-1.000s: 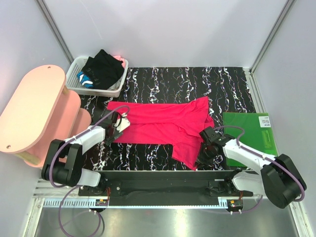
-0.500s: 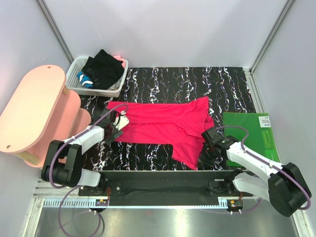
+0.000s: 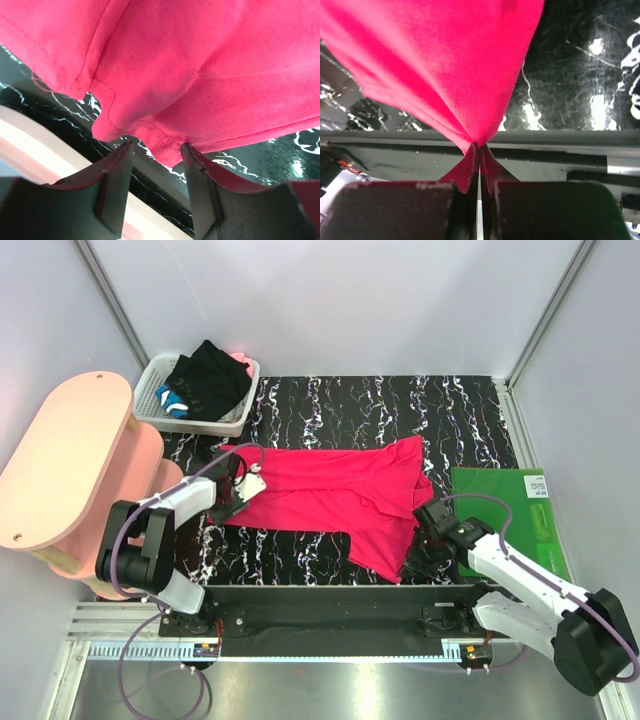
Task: Fold and stack the t-shirts
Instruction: Grap the side of the flattened tshirt closest away from the robot with both arms
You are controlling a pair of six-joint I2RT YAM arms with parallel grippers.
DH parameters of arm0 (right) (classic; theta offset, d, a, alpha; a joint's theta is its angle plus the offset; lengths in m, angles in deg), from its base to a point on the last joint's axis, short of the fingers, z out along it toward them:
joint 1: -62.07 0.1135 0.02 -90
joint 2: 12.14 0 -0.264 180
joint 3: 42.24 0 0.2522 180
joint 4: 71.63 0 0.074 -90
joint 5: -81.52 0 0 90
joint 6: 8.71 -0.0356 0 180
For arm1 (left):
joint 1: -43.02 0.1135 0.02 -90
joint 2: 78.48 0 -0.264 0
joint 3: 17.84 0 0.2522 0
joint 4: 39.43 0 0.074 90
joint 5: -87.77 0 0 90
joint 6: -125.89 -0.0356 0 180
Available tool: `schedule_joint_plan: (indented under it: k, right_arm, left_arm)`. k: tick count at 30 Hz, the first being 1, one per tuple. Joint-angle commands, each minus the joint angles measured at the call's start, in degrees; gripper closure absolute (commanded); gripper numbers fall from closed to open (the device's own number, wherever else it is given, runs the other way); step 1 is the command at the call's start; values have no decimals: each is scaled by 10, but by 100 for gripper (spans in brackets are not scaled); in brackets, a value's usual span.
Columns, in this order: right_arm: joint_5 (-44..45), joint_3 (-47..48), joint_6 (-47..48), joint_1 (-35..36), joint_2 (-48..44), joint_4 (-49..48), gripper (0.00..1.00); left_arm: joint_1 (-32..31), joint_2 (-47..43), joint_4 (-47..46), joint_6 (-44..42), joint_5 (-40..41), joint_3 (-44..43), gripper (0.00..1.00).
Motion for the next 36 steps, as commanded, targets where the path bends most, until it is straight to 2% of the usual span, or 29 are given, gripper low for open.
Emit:
schedule_joint_plan:
  k: [1, 6, 14, 22, 29, 32, 36]
  right_arm:
    - [19, 36, -6, 6, -27, 42, 100]
    - [27, 59, -3, 6, -57, 72, 100]
    - [29, 65, -1, 6, -59, 84, 100]
    - [31, 74, -2, 5, -60, 90, 100]
    - [31, 70, -3, 5, -67, 90, 100]
    - [29, 67, -3, 6, -71, 91, 100]
    - [28, 65, -4, 5, -76, 91, 100]
  left_arm:
    - [10, 46, 92, 19, -126, -11, 47]
    - [64, -11, 172, 9, -230, -28, 32]
    - [76, -63, 216, 14, -276, -4, 31]
    - [82, -75, 206, 16, -276, 5, 34]
    - [92, -70, 144, 20, -209, 34, 35]
    - [92, -48, 110, 32, -184, 42, 46]
    - [92, -28, 87, 42, -167, 44, 69]
